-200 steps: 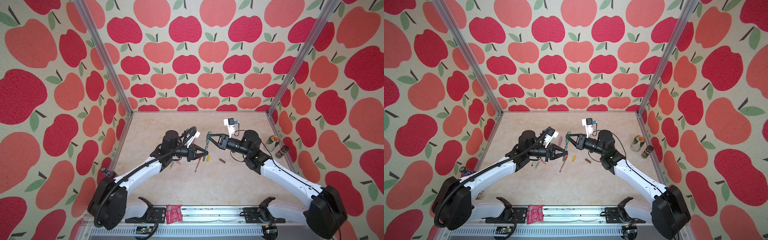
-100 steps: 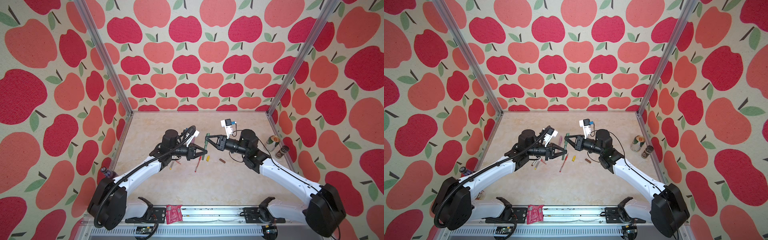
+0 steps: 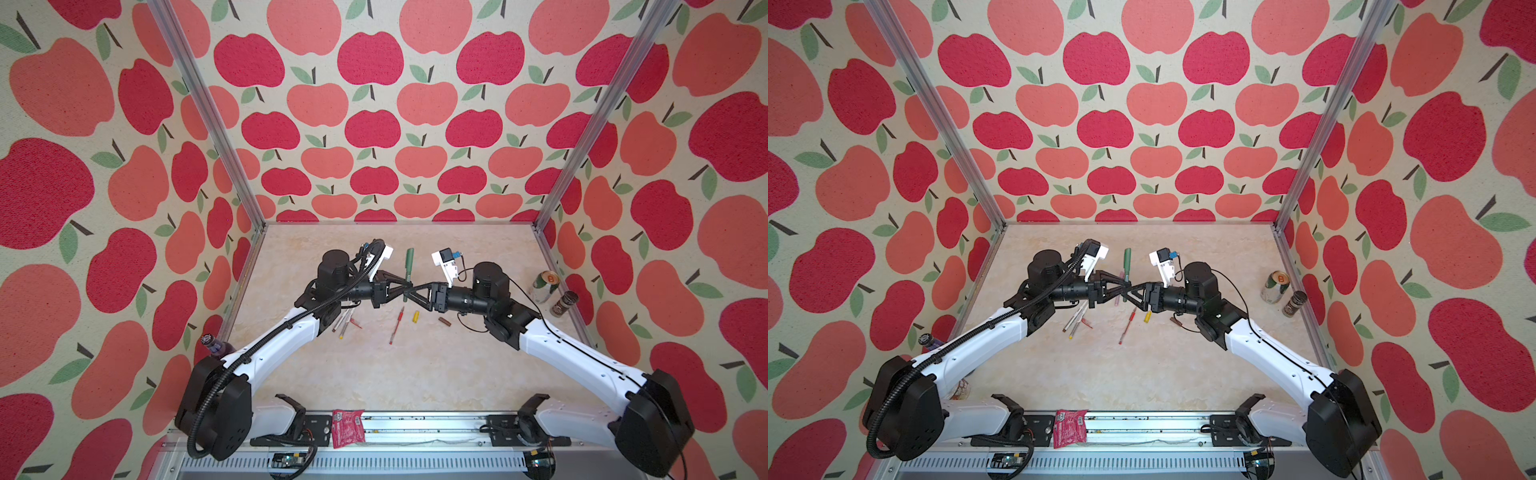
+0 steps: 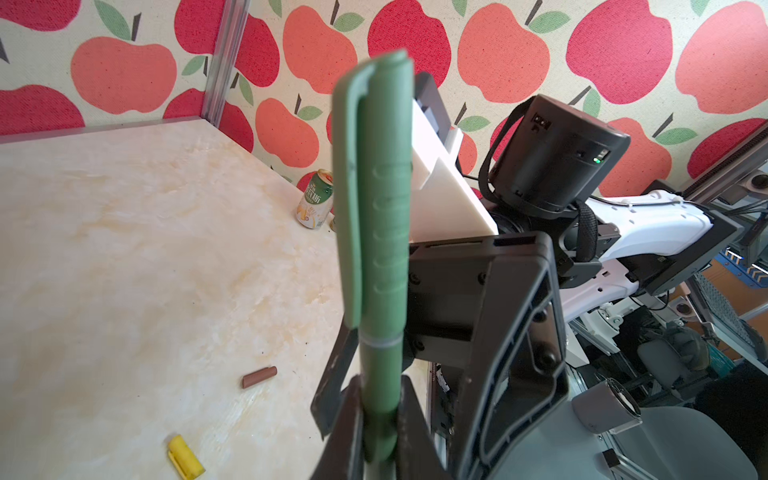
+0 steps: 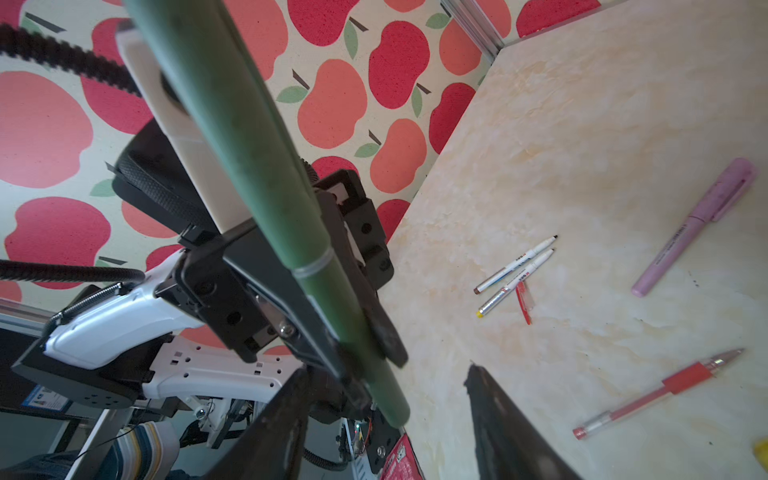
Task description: Insert the pens into the pen caps
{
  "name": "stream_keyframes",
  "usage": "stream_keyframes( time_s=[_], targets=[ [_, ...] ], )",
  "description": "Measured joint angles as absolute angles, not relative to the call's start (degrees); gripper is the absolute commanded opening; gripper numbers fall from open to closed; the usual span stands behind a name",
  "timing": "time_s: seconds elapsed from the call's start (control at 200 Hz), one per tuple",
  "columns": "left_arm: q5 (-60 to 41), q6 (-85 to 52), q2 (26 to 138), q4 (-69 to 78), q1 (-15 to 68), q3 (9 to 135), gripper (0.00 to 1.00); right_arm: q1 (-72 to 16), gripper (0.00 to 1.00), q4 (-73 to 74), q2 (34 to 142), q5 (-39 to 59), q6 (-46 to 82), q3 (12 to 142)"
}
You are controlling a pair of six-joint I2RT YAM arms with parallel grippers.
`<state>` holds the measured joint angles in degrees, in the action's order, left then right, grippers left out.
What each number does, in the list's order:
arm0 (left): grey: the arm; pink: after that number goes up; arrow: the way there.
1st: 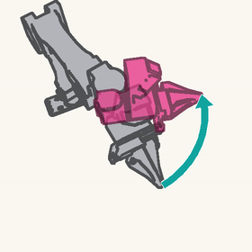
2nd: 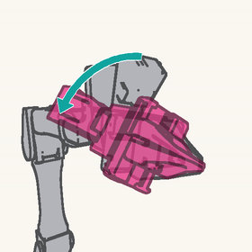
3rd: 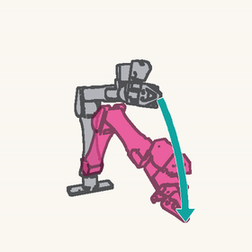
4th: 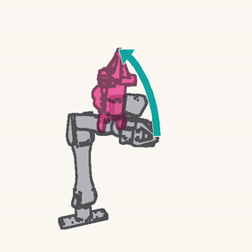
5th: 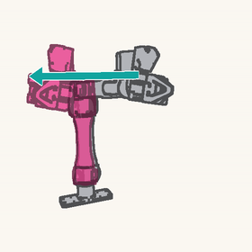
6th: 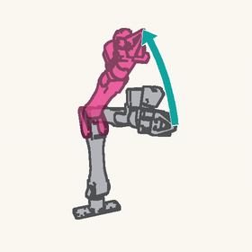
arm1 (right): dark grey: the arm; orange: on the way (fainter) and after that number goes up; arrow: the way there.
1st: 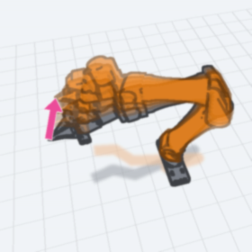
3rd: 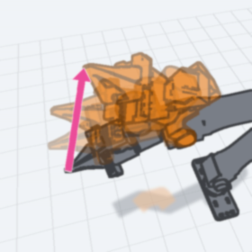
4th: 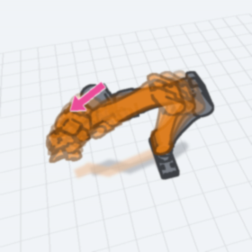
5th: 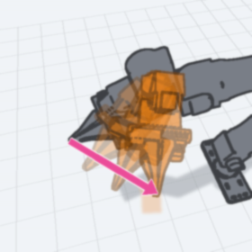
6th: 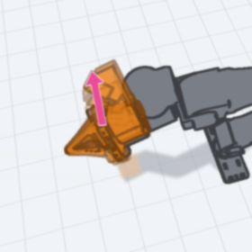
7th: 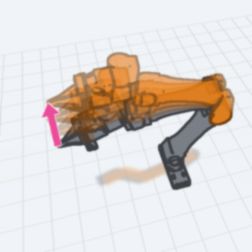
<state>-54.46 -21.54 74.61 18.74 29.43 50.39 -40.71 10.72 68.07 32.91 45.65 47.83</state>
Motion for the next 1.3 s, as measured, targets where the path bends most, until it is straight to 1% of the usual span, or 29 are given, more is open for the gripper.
stream_keyframes(
  time_s=[0.115,0.295,0.39,0.45,0.55,0.64,0.825,0.981,1.101,1.301],
  targets=[
    [-54.4,-21.1,74.5,18.1,29.8,49.5,0.03,-39.7,0.71,6.5,66.6,32.7,43.8,50.6],
    [-53.3,-19.0,73.3,13.3,30.8,47.5,0.03,-39.0,0.73,4.2,66.0,32.7,41.6,54.4],
    [-52.6,-16.8,72.6,9.9,31.7,47.5,0.03,-39.0,0.73,2.8,66.6,32.7,40.4,55.9],
    [-52.2,-15.5,72.2,8.1,32.3,47.5,0.03,-39.0,0.71,1.9,67.6,32.6,39.7,57.0],
    [-51.8,-13.9,72.0,5.8,33.1,47.5,0.03,-39.0,0.63,0.7,69.8,32.6,38.5,58.8],
    [-51.4,-13.3,72.0,4.7,33.4,47.6,0.03,-39.0,0.54,-0.2,71.2,32.3,37.7,59.7],
    [-50.2,-12.5,71.9,4.4,33.5,47.6,0.03,-39.4,0.26,-2.5,72.2,31.5,35.9,60.1],
    [-49.7,-12.9,71.6,4.3,33.5,47.7,0.03,-40.0,0.07,-4.3,72.4,30.0,34.3,60.2],
    [-49.6,-13.1,71.6,3.3,33.5,48.6,0.03,-40.1,0.00,-4.7,72.5,29.4,33.5,60.8],
    [-49.5,-13.1,71.7,1.5,33.0,50.9,0.03,-40.1,0.00,-4.1,72.5,28.9,33.1,61.7]
  ],
)
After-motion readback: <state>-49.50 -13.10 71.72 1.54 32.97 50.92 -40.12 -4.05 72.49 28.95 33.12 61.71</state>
